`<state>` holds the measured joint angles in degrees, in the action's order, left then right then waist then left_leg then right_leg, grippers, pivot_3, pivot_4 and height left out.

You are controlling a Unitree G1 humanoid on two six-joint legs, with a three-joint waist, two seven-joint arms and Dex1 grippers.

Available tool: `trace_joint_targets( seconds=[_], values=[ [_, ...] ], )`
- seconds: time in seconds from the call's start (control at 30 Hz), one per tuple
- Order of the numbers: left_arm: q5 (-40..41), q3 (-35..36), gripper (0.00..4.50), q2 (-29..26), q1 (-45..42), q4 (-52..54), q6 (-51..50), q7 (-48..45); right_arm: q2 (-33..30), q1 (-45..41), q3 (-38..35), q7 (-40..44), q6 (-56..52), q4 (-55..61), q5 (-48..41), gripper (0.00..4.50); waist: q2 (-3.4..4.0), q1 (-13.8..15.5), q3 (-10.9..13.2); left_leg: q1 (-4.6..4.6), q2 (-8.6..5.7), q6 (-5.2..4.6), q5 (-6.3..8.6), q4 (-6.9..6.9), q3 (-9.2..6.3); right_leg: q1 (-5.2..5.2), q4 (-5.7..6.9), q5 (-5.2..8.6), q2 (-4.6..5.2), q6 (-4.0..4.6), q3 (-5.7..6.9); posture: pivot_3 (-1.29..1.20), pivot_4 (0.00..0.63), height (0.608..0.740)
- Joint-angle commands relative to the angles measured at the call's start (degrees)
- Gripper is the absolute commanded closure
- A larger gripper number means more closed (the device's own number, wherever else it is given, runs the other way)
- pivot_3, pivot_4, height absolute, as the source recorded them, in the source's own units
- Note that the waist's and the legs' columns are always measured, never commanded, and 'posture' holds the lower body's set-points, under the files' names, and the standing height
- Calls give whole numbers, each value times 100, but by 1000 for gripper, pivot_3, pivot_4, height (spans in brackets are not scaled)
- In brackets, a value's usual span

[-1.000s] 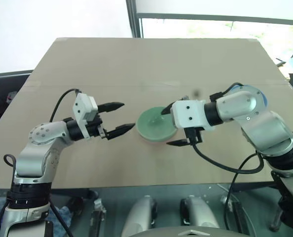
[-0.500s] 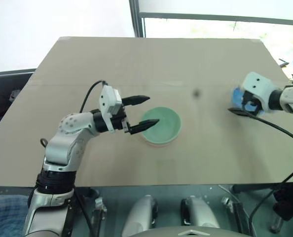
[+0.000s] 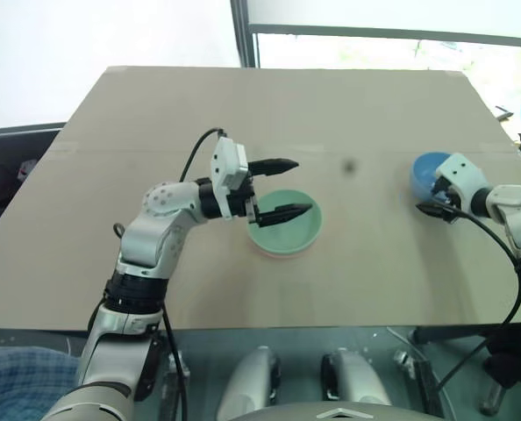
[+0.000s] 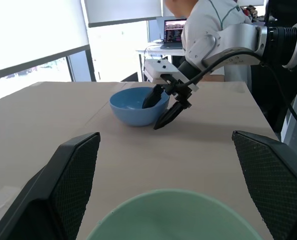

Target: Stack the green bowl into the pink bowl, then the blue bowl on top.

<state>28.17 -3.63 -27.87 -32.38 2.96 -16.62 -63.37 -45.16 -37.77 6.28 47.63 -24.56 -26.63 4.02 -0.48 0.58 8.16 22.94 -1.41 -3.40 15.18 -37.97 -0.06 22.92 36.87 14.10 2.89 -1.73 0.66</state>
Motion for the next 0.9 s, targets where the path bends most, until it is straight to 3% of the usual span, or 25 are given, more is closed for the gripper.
trace_joint_targets(
  seconds=[0.03, 0.13, 0.17, 0.37, 0.6, 0.9],
  values=[
    [3, 61, 0, -10, 6, 156, 34, 45, -57, -198, -84, -2, 180, -14, 19, 2969, 0, 8, 0, 1, 0, -1, 1, -3, 0, 0, 0, 0, 0, 0, 0, 0, 150, 740],
    [6, 57, 0, -22, 67, 195, 28, 46, -72, -158, -83, 32, 207, 40, 19, 4407, 0, 11, 0, 0, 0, -3, 2, -10, -2, -7, 0, 0, 0, -1, 1, 0, 150, 740],
    [0, 55, 0, -23, 73, 190, 33, 43, -78, -130, -88, 39, 204, 86, 15, 4482, 0, 10, 0, -2, 1, -4, 3, -12, -3, -10, 0, 0, 0, -1, 2, 0, 150, 740],
    [-24, 131, 0, -118, 111, 115, 55, 13, -304, 243, 8, 324, 165, 1003, 67, 4482, 3, 12, 1, -2, 2, -6, 4, -17, -6, -13, 2, 0, 0, -1, 4, 0, 150, 740],
    [28, 457, 0, -686, 572, 197, 12, -127, -460, 432, 204, 1068, -942, 3753, -394, 4482, 8, -54, 4, -5, 12, -7, 5, -17, -6, -12, 4, 0, -6, -1, 2, 0, 150, 740],
    [-2, 1099, 0, -1697, 1379, 112, 91, -367, 235, -400, 1012, 1069, -2124, 5800, -753, 4482, 7, -62, 4, -3, 12, -27, 21, -17, -17, -11, 1, 0, 6, 1, 9, 0, 150, 740]
  ],
)
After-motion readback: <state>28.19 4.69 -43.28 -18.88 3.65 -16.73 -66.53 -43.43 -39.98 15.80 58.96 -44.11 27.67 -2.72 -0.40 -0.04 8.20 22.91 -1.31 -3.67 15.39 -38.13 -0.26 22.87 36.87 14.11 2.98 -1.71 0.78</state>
